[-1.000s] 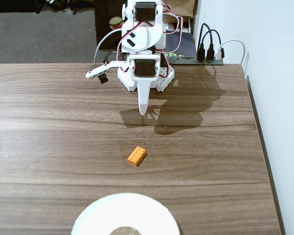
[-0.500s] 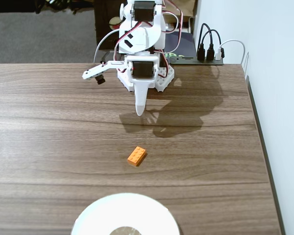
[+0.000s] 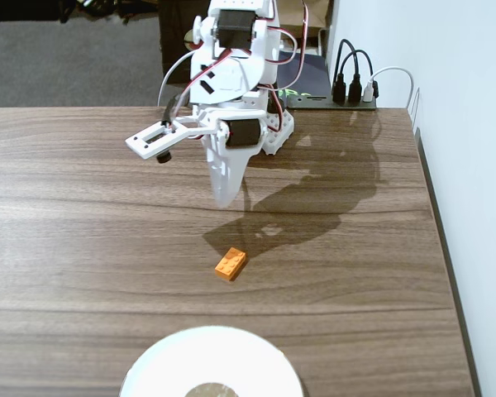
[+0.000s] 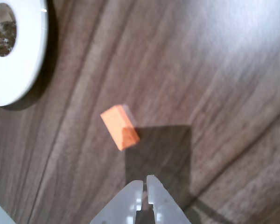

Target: Grasp a lego block and put it on the plate.

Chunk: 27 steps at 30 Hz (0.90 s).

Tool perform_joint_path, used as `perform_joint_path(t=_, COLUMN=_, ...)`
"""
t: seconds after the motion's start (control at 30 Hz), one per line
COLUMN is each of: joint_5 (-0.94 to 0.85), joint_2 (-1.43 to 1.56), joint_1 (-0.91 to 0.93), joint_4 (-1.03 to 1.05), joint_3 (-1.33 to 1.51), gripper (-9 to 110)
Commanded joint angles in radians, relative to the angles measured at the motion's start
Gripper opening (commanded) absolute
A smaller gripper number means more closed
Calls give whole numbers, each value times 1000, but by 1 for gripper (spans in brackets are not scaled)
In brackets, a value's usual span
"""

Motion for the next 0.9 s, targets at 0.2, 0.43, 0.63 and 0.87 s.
perform_joint_path(t=0.2, joint_5=-210, joint_2=-229, joint_1=48, joint_4=-18, joint_3=-212, gripper=1)
perform_joint_path(t=0.43, joint_5=-419, joint_2=-420, joint_1=110, joint_4=6, joint_3=-351, gripper=1)
perform_joint_path(t=0.63, joint_5=-644, joint_2=-561, joint_1=123, joint_4=14, joint_3=-414, gripper=1)
perform_joint_path(t=0.87, joint_5=-733, joint_2=-689, joint_1=98, joint_4=14, joint_3=-477, gripper=13)
